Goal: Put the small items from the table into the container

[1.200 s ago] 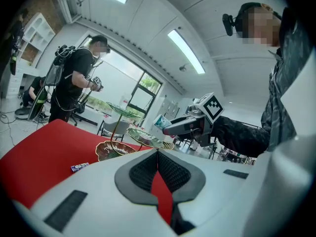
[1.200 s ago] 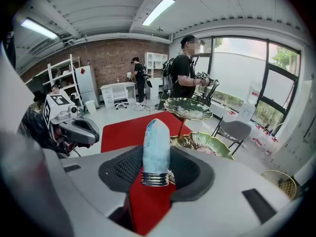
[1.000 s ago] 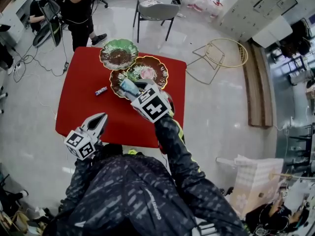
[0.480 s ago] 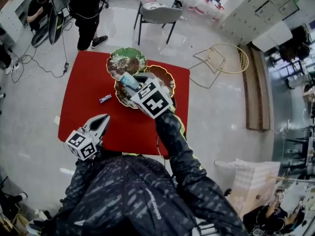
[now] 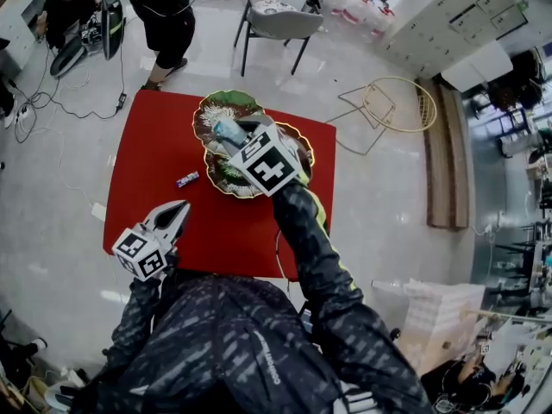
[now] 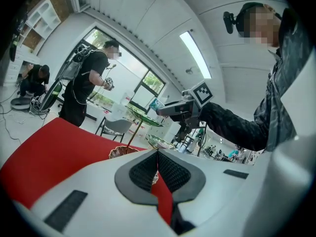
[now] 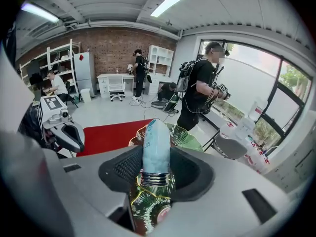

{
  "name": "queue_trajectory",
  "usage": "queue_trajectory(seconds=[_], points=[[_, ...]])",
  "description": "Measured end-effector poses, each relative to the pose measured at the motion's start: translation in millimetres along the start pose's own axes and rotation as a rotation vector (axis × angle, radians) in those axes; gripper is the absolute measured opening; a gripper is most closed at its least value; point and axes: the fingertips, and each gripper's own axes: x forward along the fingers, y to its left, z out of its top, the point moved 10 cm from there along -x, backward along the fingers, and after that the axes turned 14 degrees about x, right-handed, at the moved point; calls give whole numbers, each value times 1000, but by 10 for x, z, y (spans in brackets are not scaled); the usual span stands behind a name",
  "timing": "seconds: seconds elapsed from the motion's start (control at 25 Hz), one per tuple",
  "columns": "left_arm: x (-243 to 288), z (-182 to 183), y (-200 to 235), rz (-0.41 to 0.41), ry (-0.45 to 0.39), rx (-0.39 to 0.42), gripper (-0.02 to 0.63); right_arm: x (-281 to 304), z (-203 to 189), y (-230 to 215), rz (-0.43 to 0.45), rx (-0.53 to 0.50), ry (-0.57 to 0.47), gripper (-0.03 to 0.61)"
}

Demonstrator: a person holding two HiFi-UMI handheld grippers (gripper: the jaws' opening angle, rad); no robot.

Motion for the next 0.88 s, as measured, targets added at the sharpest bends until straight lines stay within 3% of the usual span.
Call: queue_trajectory(seconds=[0.88], points=[[-137,-94,367,32,4,-55,9,503,72,-188,-23,-35,125,178]])
